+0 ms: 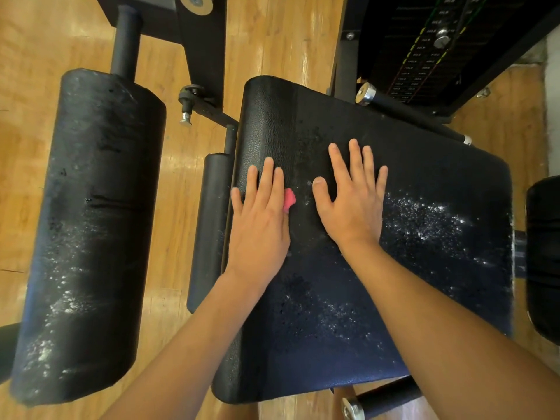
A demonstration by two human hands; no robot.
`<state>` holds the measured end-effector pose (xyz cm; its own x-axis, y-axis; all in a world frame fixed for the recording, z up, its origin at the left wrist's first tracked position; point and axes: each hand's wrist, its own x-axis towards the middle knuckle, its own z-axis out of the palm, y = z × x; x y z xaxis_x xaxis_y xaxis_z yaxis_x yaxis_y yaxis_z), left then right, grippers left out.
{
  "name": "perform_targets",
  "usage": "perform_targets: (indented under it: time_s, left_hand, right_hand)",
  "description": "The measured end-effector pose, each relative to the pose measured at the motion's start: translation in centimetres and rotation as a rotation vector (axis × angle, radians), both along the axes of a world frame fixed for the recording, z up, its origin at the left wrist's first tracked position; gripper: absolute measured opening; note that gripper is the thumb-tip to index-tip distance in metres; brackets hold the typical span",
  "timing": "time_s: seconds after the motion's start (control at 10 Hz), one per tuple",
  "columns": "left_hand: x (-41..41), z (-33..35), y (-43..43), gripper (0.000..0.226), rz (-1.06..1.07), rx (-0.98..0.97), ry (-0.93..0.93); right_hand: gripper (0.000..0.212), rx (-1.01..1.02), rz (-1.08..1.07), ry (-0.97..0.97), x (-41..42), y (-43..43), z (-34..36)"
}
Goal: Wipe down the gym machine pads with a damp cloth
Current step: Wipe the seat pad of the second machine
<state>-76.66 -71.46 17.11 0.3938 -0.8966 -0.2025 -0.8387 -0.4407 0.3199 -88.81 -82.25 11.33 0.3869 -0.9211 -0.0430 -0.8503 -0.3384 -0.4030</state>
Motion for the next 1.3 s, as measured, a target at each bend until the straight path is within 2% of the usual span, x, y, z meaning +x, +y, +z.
perform_targets:
  time_s: [0.2, 0.5, 1.0, 1.3]
  left_hand:
    - [0.0, -0.2, -0.5, 0.057, 0.013, 0.044, -0.058]
    - [-1.6, 0.0, 3.9, 0.064, 0.033, 0.080, -0.005]
    - [-0.3, -0.2, 0.3, 0.059, -0.009, 0.051, -0.070]
    - [-3.7, 0.4, 5.6, 0.064, 0.018, 0.091, -0.033]
  right_hand:
    - [0.063, -0.011, 0.002, -0.001, 0.0, 0.0, -0.1]
    - [0.062, -0.016, -0.001, -0.012, 0.0, -0.1, -0.2]
    - [0.062, -0.021, -0.003, -0.005, 0.1, 0.0, -0.2]
    - [0.062, -0.018, -0.004, -0.020, 0.1, 0.0, 0.0]
